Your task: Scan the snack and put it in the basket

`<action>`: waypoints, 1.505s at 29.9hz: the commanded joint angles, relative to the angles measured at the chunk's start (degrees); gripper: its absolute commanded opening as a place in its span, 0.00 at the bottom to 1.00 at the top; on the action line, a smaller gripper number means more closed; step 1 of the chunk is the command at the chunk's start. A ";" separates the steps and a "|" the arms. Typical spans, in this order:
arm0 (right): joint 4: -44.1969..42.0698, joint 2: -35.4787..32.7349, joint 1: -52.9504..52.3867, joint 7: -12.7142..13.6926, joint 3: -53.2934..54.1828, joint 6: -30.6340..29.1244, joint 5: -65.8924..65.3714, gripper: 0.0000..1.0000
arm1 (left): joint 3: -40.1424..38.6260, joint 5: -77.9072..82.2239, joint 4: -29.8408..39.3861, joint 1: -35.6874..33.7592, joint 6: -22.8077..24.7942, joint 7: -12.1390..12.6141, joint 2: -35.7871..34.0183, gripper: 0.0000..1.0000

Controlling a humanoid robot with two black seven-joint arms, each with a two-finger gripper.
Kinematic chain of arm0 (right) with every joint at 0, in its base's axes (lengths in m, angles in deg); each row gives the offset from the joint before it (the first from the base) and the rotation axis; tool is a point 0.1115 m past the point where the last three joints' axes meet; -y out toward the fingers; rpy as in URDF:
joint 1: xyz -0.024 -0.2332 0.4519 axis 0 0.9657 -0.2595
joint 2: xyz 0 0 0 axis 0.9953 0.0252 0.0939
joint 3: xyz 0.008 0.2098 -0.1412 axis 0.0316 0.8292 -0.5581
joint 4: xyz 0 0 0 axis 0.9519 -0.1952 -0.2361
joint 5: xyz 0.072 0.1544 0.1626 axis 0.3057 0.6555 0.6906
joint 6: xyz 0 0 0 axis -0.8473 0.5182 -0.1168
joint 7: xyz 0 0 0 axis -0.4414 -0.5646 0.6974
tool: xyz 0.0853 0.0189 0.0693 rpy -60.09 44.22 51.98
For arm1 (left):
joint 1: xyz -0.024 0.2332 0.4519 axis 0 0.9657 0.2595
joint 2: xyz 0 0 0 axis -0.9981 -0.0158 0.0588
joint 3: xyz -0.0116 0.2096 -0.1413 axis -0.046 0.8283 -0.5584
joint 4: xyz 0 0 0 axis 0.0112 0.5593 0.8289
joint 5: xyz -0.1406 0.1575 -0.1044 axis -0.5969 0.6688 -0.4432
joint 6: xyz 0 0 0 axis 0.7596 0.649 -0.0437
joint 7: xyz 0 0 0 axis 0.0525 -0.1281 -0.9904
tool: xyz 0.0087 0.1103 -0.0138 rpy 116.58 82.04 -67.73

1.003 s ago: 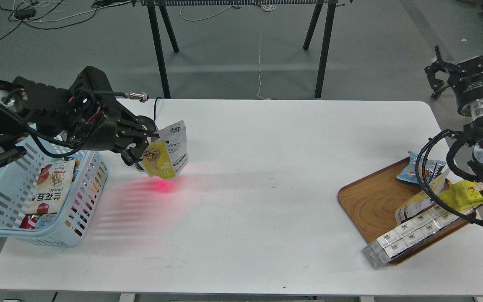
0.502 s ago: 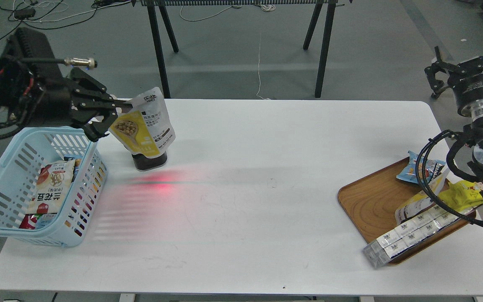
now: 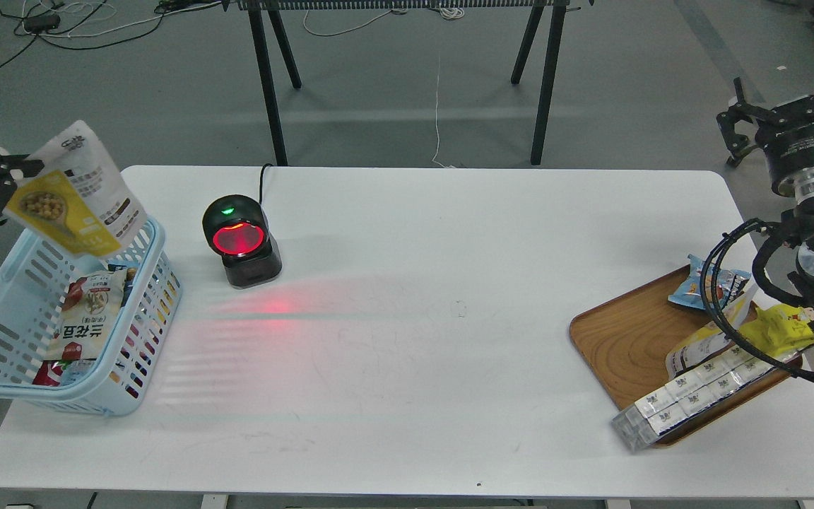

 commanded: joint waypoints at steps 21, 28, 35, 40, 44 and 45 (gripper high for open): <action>-0.01 0.62 -0.15 0.00 0.00 0.00 0.00 0.99 | 11.99 0.00 -2.19 0.09 -8.28 0.01 -1.44 0.04; -0.01 0.62 -0.23 0.00 0.00 0.00 0.00 0.99 | 11.90 0.00 -2.45 0.09 -8.10 0.01 -0.91 0.20; -0.01 0.18 -0.32 0.00 0.00 0.00 0.00 0.99 | 6.29 -20.64 -2.37 -0.61 -7.75 0.01 4.00 0.52; 0.08 -0.35 -0.85 0.09 -0.09 0.09 -0.18 0.99 | 1.09 -40.24 -4.90 -0.70 -3.20 3.47 11.29 0.57; 0.08 -1.58 -2.78 0.00 -0.09 0.00 -0.18 0.99 | -5.66 -57.73 -12.45 -0.70 3.13 4.54 19.72 0.60; 0.08 -2.02 -3.22 0.00 -0.09 0.00 -0.18 0.99 | -7.42 -62.12 -15.26 -0.70 4.80 4.45 22.09 0.60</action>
